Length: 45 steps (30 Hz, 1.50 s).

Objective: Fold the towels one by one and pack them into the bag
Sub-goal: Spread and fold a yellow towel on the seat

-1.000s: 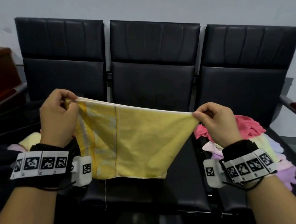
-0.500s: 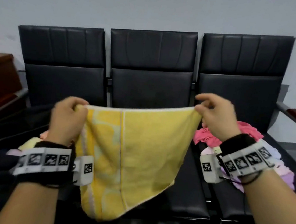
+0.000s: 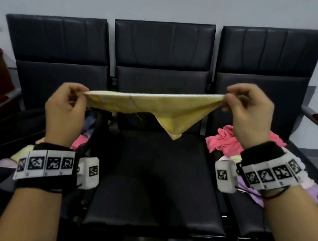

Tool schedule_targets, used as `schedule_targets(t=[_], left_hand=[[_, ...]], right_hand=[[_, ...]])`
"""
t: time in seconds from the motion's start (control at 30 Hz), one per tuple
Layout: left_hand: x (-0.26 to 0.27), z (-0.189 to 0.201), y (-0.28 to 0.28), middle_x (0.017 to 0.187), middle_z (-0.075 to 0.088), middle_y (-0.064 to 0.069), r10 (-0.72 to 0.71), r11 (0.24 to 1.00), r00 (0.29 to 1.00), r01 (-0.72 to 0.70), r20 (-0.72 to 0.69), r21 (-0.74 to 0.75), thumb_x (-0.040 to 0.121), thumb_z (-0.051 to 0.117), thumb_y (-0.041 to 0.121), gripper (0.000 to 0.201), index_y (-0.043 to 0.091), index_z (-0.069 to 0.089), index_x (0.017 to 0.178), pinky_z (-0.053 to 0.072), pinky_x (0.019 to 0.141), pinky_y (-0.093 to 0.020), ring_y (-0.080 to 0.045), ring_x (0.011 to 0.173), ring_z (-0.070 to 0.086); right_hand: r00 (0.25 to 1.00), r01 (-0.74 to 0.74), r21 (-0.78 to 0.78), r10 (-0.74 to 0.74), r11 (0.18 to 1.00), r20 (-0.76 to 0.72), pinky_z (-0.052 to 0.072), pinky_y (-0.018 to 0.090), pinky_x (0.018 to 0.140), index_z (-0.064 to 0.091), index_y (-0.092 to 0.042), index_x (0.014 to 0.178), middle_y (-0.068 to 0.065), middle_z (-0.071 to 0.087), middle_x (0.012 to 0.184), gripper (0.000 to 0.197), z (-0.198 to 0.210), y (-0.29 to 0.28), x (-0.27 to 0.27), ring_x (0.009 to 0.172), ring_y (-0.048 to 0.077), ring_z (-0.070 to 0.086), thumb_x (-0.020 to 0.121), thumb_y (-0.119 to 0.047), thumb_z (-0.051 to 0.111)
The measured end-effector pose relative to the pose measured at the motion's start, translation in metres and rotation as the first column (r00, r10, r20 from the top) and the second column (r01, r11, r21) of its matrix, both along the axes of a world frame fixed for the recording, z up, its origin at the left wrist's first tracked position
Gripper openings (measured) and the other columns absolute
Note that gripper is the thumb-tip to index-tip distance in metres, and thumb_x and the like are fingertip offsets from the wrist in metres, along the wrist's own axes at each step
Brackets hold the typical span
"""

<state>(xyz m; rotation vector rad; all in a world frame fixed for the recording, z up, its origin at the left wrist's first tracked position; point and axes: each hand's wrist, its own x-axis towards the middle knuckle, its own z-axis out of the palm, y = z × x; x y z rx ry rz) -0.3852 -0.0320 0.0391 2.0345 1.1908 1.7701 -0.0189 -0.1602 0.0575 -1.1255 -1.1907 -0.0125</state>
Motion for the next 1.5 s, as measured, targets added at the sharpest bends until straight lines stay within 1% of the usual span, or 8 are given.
schedule_targets(t=[0.13,0.27,0.6,1.0,1.13,1.27,1.4,1.5], left_hand=[[-0.007,-0.077,-0.009,0.078,0.065,0.01,0.008,0.965,0.99,-0.044,-0.142,-0.258,0.085,0.058,0.007,0.02,0.026,0.065,0.085,0.047,0.07,-0.029,-0.012,0.074,0.06],[-0.017,-0.137,-0.026,0.064,0.065,0.001,-0.212,0.794,0.909,-0.054,-0.36,-0.605,0.076,0.065,0.0,0.022,0.021,0.067,0.07,0.046,0.066,-0.033,-0.023,0.066,0.06],[-0.038,-0.173,-0.059,0.047,0.051,0.006,-0.488,0.461,0.85,0.058,-0.198,-0.885,0.078,0.061,-0.013,0.022,0.006,0.069,0.074,0.035,0.046,-0.015,-0.001,0.046,0.042],[0.005,-0.211,-0.019,0.081,0.067,-0.004,-0.217,0.604,0.971,0.051,-0.102,-0.795,0.091,0.06,0.001,0.014,0.012,0.067,0.097,0.048,0.061,-0.026,-0.014,0.067,0.058],[0.018,-0.225,0.003,0.081,0.065,0.002,-0.136,0.659,0.987,0.022,-0.091,-0.751,0.093,0.06,0.005,0.019,0.023,0.064,0.093,0.045,0.051,-0.01,0.005,0.057,0.06],[0.028,-0.241,0.029,0.09,0.067,0.001,-0.065,0.646,0.991,-0.045,-0.114,-0.762,0.093,0.06,0.011,0.018,0.028,0.063,0.095,0.057,0.072,-0.035,-0.014,0.075,0.066],[0.028,-0.264,0.029,0.132,0.055,-0.007,-0.155,0.477,0.951,-0.165,-0.267,-0.863,0.091,0.065,0.015,0.051,0.017,0.049,0.139,0.049,0.101,-0.043,-0.026,0.11,0.06],[0.018,-0.278,0.014,0.123,0.058,-0.013,-0.247,0.46,0.904,-0.208,-0.35,-0.863,0.088,0.066,0.014,0.035,0.019,0.06,0.122,0.051,0.095,-0.043,-0.027,0.099,0.061]], right_hand=[[1.0,-0.012,-0.308,0.015,0.951,0.01,0.046,0.011,0.071,0.07,-0.015,0.092,-0.01,0.068,0.082,0.018,-0.089,-0.02,0.005,0.073,-0.005,0.061,0.085,0.002,0.07],[0.99,-0.142,-0.557,0.116,0.818,-0.082,0.043,0.005,0.069,0.068,-0.016,0.086,-0.001,0.066,0.079,0.028,-0.166,-0.045,0.007,0.07,-0.009,0.058,0.084,0.012,0.066],[0.943,-0.32,-0.643,0.169,0.696,-0.287,0.044,0.014,0.049,0.069,-0.017,0.096,-0.006,0.064,0.069,0.024,-0.214,-0.081,0.013,0.06,0.002,0.057,0.09,0.005,0.063],[0.98,-0.054,-0.652,-0.085,0.756,-0.181,0.045,0.019,0.065,0.066,-0.015,0.099,0.002,0.059,0.072,0.018,-0.24,-0.021,0.026,0.066,0.009,0.054,0.088,-0.001,0.067],[0.984,0.019,-0.648,-0.13,0.761,-0.125,0.044,0.017,0.064,0.066,-0.018,0.096,-0.003,0.057,0.071,0.017,-0.245,0.013,0.03,0.065,0.007,0.053,0.087,-0.003,0.068],[0.982,0.092,-0.657,-0.176,0.748,-0.063,0.046,0.017,0.066,0.065,-0.022,0.095,-0.006,0.059,0.072,0.016,-0.255,0.043,0.035,0.067,0.011,0.056,0.088,-0.008,0.068],[0.984,0.132,-0.849,-0.171,0.512,0.05,0.049,0.035,0.08,0.062,-0.012,0.118,0.004,0.061,0.085,0.029,-0.283,0.044,0.038,0.083,0.026,0.061,0.092,-0.023,0.066],[0.988,0.105,-0.953,-0.137,0.285,0.068,0.041,0.03,0.083,0.059,-0.012,0.126,0.001,0.061,0.094,0.046,-0.303,0.021,0.034,0.096,0.023,0.06,0.09,-0.04,0.066]])
